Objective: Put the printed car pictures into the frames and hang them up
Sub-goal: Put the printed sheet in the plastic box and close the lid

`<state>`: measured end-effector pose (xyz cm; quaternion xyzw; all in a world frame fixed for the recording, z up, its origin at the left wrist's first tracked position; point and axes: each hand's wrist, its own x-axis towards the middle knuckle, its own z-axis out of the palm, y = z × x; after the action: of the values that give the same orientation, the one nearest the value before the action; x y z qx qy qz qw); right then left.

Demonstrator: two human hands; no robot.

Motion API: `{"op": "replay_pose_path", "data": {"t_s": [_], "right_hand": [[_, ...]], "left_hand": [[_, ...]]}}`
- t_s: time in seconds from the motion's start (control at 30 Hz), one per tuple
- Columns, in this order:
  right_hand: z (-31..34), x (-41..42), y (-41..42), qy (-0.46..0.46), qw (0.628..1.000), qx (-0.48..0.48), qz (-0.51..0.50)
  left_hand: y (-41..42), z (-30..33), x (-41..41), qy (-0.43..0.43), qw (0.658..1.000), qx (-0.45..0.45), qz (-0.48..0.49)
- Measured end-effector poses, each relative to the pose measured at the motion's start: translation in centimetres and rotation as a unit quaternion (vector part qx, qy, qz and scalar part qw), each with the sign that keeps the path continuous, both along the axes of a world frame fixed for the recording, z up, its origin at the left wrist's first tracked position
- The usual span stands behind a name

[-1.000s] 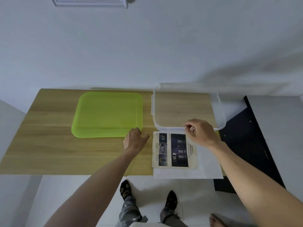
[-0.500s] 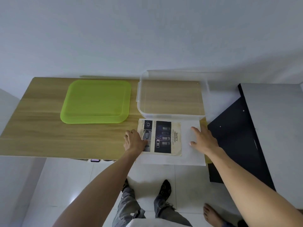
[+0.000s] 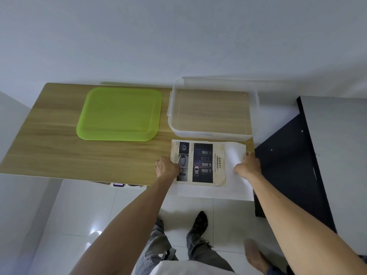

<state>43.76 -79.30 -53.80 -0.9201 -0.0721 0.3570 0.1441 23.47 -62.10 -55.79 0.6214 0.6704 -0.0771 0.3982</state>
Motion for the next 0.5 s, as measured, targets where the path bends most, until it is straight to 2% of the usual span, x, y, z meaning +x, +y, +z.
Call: {"op": "replay_pose_path", "data": {"t_s": [0.2, 0.27, 0.37, 0.5], "right_hand": [[0.5, 0.1, -1.0, 0.019, 0.999, 0.042, -0.017], [0.7, 0.3, -1.4, 0.047, 0.994, 0.084, -0.043], [0.9, 0.4, -2.4, 0.091, 0.982, 0.142, -0.089], [1.4, -0.3, -3.5, 0.103, 0.976, 0.161, -0.109]], "left_hand": [[-0.6, 1.8, -0.9, -0.042, 0.998, 0.012, -0.043], [-0.5, 2.2, -1.5, -0.085, 0.995, -0.015, -0.040], [-0.3, 2.9, -2.5, -0.181, 0.980, -0.079, 0.016], [0.1, 3.7, -4.1, -0.248, 0.958, -0.137, 0.043]]}}
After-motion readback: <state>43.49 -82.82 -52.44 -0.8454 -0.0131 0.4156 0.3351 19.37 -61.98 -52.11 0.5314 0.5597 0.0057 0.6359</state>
